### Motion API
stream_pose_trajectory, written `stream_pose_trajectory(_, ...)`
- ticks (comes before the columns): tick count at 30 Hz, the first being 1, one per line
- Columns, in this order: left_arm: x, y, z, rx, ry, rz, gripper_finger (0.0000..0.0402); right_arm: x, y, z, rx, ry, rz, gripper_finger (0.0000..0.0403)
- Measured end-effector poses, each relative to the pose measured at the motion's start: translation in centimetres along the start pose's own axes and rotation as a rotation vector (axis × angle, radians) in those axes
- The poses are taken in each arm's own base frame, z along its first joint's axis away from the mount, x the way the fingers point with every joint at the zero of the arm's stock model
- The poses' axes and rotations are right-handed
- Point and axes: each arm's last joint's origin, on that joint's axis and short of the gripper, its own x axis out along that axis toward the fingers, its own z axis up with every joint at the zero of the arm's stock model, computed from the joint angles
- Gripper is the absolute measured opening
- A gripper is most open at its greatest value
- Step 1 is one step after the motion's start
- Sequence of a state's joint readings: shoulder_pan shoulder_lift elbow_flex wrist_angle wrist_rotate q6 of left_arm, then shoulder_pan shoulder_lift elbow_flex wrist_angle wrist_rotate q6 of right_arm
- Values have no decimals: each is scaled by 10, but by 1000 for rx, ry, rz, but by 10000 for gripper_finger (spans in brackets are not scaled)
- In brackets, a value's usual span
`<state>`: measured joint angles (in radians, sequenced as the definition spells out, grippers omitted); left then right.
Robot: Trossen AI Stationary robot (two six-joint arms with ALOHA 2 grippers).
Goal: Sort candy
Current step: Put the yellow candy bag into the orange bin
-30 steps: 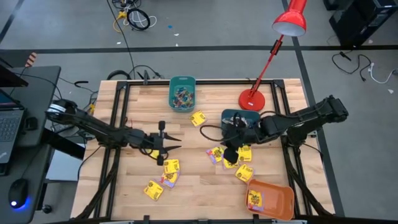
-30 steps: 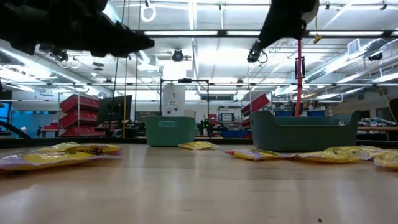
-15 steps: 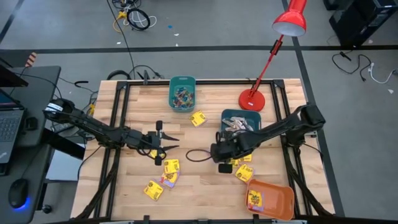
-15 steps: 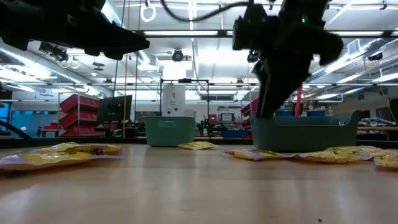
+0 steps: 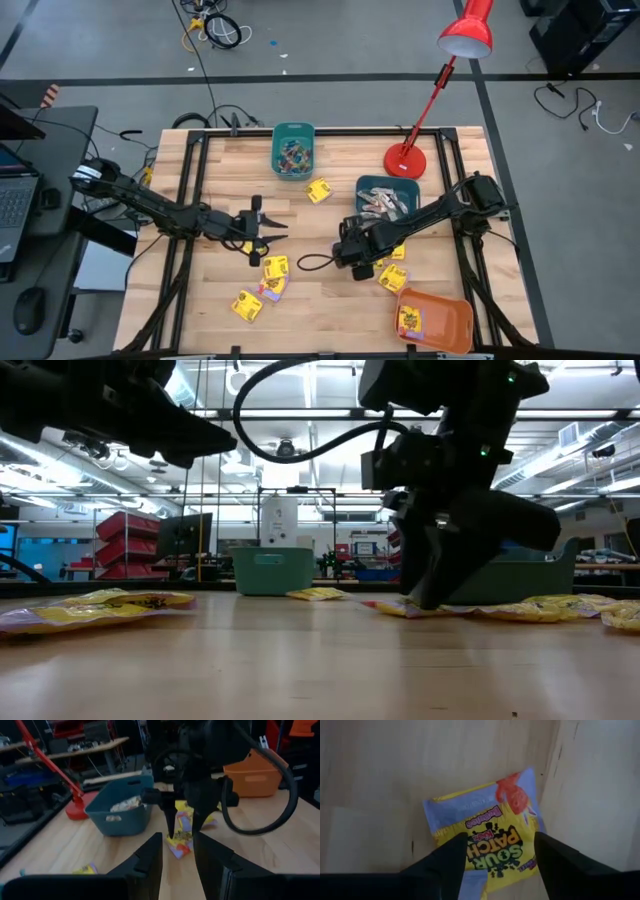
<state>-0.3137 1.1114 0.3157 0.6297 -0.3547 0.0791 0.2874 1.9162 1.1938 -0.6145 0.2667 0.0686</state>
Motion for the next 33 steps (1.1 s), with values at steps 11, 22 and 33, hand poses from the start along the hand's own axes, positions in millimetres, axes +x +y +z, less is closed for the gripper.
stream_pose_trajectory(11, -1, -2, -2, -51, 21, -10, 113, 6, -4, 13, 103, -113, 49, 215)
stream_pose_trajectory(22, -1, -2, -3, -44, 32, -14, 113, -22, -13, 20, 183, -185, 73, 197)
stream_pose_trajectory(33, -1, -3, -7, -40, 70, -23, 113, 7, 18, 14, 148, -95, 53, 209)
